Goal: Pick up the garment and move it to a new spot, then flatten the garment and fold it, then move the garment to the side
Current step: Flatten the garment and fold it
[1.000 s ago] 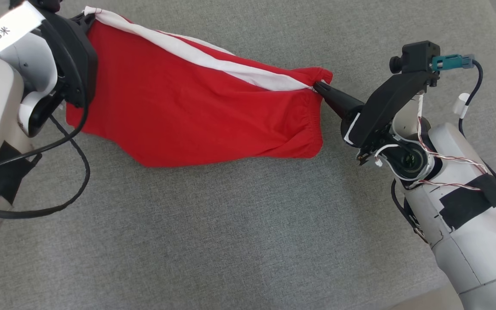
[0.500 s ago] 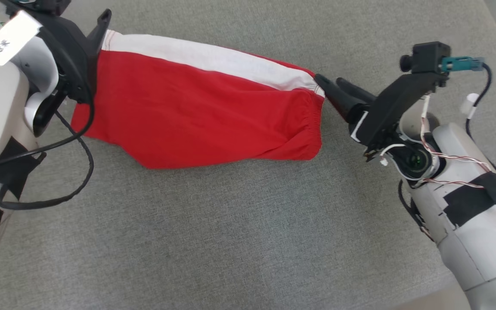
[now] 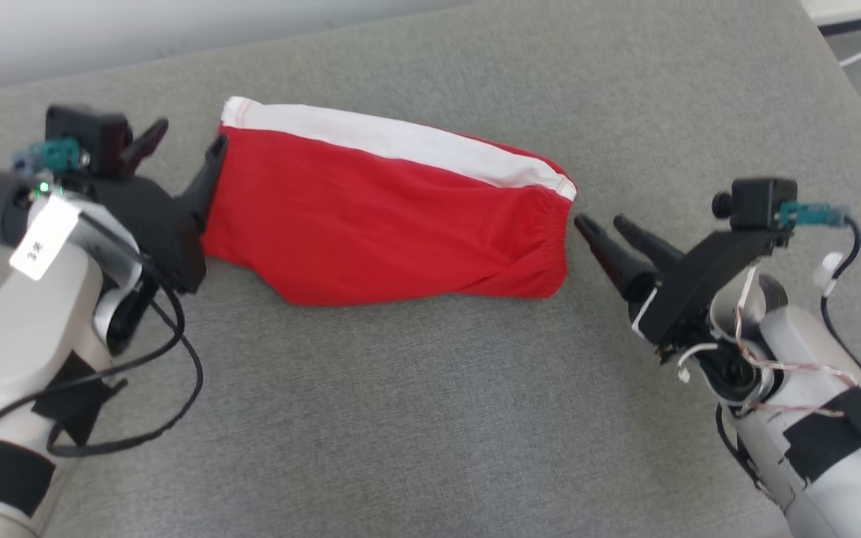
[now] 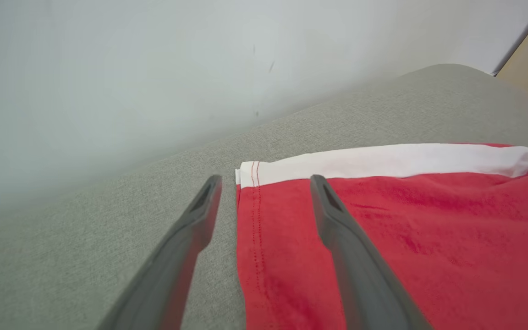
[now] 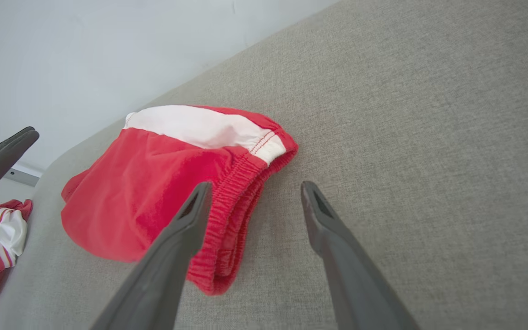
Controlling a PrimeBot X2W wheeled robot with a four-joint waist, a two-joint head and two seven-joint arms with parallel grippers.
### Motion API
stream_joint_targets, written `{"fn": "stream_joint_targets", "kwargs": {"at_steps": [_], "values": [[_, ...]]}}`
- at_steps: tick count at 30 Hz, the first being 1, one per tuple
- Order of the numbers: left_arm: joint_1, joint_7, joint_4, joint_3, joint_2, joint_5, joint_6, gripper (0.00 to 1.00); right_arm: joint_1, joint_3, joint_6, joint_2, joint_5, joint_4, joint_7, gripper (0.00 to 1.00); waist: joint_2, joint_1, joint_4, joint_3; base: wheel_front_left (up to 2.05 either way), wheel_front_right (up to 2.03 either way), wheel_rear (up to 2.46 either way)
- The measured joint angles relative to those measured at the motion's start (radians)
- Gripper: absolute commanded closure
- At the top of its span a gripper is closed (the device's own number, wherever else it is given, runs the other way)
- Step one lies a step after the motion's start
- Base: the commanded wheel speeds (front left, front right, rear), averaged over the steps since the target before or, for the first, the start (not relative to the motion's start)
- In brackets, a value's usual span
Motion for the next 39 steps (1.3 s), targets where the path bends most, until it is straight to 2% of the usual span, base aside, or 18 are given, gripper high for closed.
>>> {"fn": "stream_joint_targets", "kwargs": {"at_steps": [7,12,16,23,39], "values": [[0.097,-0.057,-0.025,0.016,0.011,-0.015,0.017,0.0,0.04,0.03,0.007,0.001,-0.031,-0.045,-0.023,0.0,-0.0001,0.0,0.023,-0.034,0.0,0.0,0.0],[0.175,-0.096,-0.048,0.011,-0.022,-0.02,0.037,0.0,0.094,0.046,0.007,-0.001,-0.047,-0.06,-0.044,0.0,0.0,0.0001,0.035,-0.045,0.0,0.0,0.0],[0.224,-0.117,-0.05,0.012,-0.025,-0.026,0.05,0.0,0.12,0.055,0.007,-0.002,-0.063,-0.063,-0.065,0.0,0.0,0.0002,0.04,-0.049,0.0,0.0,0.0],[0.232,-0.137,-0.057,0.012,-0.043,-0.032,0.058,0.0,0.125,0.08,0.006,-0.015,-0.116,-0.078,-0.081,0.0,-0.0001,0.0002,0.044,-0.041,0.0,0.0,0.0],[0.191,-0.13,-0.021,0.023,-0.063,-0.044,0.071,0.0,0.117,0.085,-0.012,-0.012,-0.139,-0.094,-0.106,0.0,0.0,0.0004,0.051,0.033,0.0,0.0,0.0]]}}
